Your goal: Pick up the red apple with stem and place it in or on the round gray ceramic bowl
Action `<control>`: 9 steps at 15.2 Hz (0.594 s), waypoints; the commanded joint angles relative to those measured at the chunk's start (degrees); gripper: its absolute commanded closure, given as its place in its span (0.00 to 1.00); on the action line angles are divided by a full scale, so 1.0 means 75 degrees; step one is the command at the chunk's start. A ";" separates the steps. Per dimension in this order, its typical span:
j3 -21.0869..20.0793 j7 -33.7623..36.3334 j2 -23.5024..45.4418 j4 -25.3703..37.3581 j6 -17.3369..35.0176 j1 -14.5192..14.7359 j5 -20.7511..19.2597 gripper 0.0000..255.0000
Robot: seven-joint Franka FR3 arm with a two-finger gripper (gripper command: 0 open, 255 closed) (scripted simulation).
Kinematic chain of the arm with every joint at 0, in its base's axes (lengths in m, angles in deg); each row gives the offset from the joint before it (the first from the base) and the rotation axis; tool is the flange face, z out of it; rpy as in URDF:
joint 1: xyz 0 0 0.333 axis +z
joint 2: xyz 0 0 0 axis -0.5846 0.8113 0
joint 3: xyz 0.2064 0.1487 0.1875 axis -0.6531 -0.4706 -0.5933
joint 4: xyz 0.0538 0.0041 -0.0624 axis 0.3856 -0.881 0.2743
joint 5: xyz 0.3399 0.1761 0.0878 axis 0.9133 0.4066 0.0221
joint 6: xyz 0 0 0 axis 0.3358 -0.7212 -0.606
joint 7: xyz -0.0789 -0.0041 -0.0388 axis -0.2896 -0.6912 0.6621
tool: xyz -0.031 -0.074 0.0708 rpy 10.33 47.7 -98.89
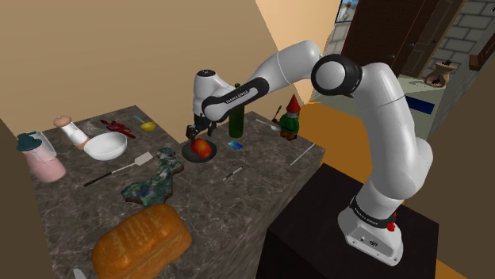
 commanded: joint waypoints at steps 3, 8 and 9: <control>-0.0160 -0.0083 -0.0542 -0.0254 -0.0281 -0.0154 0.0174 0.00; -0.0159 -0.0083 -0.0542 -0.0254 -0.0281 -0.0154 0.0174 0.00; -0.0159 -0.0083 -0.0542 -0.0254 -0.0281 -0.0154 0.0174 0.00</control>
